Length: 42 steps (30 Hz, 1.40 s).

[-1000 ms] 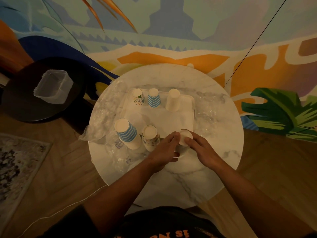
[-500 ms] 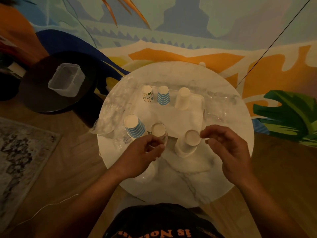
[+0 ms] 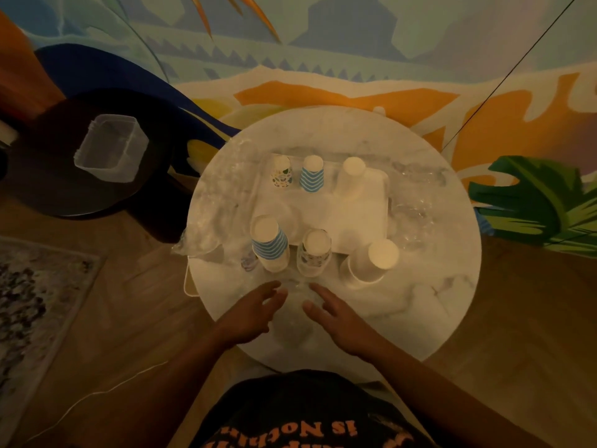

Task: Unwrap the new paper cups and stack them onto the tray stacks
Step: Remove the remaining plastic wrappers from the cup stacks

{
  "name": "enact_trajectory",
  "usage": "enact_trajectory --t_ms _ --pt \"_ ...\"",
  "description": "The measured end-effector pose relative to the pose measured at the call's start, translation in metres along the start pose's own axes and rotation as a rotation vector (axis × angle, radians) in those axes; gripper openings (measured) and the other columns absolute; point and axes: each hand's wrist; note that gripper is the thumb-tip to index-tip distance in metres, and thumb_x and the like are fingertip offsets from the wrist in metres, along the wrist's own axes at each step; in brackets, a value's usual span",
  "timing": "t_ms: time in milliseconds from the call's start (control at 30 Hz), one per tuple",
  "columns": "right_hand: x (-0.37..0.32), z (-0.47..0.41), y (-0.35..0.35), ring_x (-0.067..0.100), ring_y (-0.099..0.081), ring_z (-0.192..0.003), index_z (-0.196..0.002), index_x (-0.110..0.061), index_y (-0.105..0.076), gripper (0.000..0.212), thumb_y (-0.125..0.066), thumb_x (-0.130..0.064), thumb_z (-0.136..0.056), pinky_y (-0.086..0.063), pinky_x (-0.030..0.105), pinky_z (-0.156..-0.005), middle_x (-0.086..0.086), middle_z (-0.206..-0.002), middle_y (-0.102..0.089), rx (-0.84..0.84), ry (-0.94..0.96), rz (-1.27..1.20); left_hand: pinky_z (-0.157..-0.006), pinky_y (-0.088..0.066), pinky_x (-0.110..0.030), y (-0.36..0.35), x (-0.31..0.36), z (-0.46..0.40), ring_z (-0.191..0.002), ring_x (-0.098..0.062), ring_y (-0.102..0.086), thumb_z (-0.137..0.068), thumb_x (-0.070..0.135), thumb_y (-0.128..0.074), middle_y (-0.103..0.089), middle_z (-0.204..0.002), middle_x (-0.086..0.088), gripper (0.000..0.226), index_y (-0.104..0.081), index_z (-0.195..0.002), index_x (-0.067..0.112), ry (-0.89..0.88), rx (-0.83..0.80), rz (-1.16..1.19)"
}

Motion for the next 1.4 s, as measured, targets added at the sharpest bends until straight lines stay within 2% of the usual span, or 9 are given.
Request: enact_trajectory --t_ms 133,267,333,500,600,733,1000,1167,1400 --pt "0.002 -0.026 -0.024 0.011 -0.037 -0.144 -0.155 -0.037 -0.033 0.113 -0.056 -0.096 -0.062 -0.033 0.047 -0.12 -0.014 -0.159 -0.033 0.012 -0.166 -0.127 -0.083 -0.06 -0.036 -0.003 0.006 -0.007 -0.094 -0.018 -0.065 -0.101 0.062 -0.035 -0.043 -0.14 0.004 0.063 -0.021 -0.158 0.037 0.125 -0.131 0.036" --pt "0.011 -0.039 -0.038 0.018 -0.054 -0.132 -0.15 -0.037 -0.043 0.115 -0.058 -0.099 -0.055 -0.045 0.051 -0.109 -0.006 -0.153 -0.049 0.094 -0.243 -0.257 -0.085 -0.06 -0.044 -0.01 0.014 -0.011 -0.088 -0.014 -0.061 -0.107 0.053 -0.03 -0.051 -0.12 0.004 0.048 -0.041 -0.148 0.03 0.212 -0.137 0.16" --pt "0.002 -0.033 -0.043 0.019 -0.062 -0.119 -0.14 -0.038 -0.053 0.098 -0.056 -0.096 -0.062 -0.052 0.052 -0.099 -0.006 -0.139 -0.061 0.106 -0.301 -0.291 -0.079 -0.061 -0.044 -0.016 0.016 -0.013 -0.087 -0.016 -0.063 -0.106 0.056 -0.031 -0.06 -0.106 0.001 0.052 -0.049 -0.141 0.023 0.269 -0.119 0.218" --pt "-0.019 -0.005 -0.041 0.02 -0.071 -0.103 -0.123 -0.038 -0.062 0.05 -0.054 -0.072 -0.088 -0.06 0.048 -0.088 -0.007 -0.115 -0.073 0.096 -0.339 -0.403 -0.064 -0.059 -0.033 -0.022 0.019 -0.01 -0.089 -0.022 -0.069 -0.102 0.064 -0.033 -0.067 -0.113 -0.01 0.068 -0.052 -0.141 0.012 0.293 -0.159 0.233" --pt "-0.014 0.008 -0.029 0.017 -0.074 -0.098 -0.128 -0.03 -0.063 0.053 -0.063 -0.064 -0.088 -0.06 0.047 -0.09 -0.003 -0.111 -0.076 0.126 -0.269 -0.451 -0.067 -0.061 -0.036 -0.021 0.023 -0.002 -0.089 -0.026 -0.072 -0.103 0.061 -0.032 -0.071 -0.104 -0.011 0.057 -0.057 -0.129 0.016 0.231 -0.222 0.251" --pt "-0.014 0.026 -0.014 0.016 -0.071 -0.108 -0.146 -0.029 -0.049 0.086 -0.076 -0.064 -0.072 -0.057 0.045 -0.096 -0.002 -0.13 -0.067 0.186 -0.202 -0.489 -0.063 -0.059 -0.035 -0.017 0.035 0.011 -0.098 -0.029 -0.07 -0.106 0.051 -0.037 -0.062 -0.112 0.003 0.042 -0.051 -0.136 0.025 0.114 -0.238 0.318" --pt "-0.061 0.078 -0.005 0.015 -0.068 -0.115 -0.139 -0.029 -0.058 0.069 -0.082 -0.044 -0.076 -0.051 0.046 -0.105 -0.005 -0.128 -0.07 0.26 0.004 -0.584 -0.081 -0.063 -0.039 -0.002 0.053 0.045 -0.109 -0.021 -0.067 -0.105 0.043 -0.044 -0.053 -0.137 0.002 0.038 -0.05 -0.141 0.032 -0.173 -0.109 0.18" --pt "-0.099 0.108 0.006 0.019 -0.068 -0.116 -0.133 -0.031 -0.064 0.063 -0.075 -0.039 -0.072 -0.052 0.044 -0.101 -0.004 -0.128 -0.07 0.241 0.09 -0.583 -0.083 -0.063 -0.04 0.011 0.075 0.078 -0.111 -0.015 -0.067 -0.101 0.041 -0.052 -0.054 -0.139 0.004 0.047 -0.043 -0.147 0.033 -0.292 -0.06 0.236" --pt "-0.138 0.132 0.027 0.011 -0.069 -0.111 -0.126 -0.037 -0.069 0.057 -0.073 -0.042 -0.07 -0.055 0.035 -0.094 -0.015 -0.119 -0.072 0.196 0.292 -0.486 -0.082 -0.063 -0.04 0.033 0.105 0.106 -0.1 -0.011 -0.073 -0.069 0.066 -0.061 -0.061 -0.129 0.014 0.085 -0.045 -0.146 0.035 -0.418 -0.03 0.261"
Point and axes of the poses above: each hand's wrist, its own z-axis away from the middle knuckle, its own y-axis out of the back of the hand, x = y × z
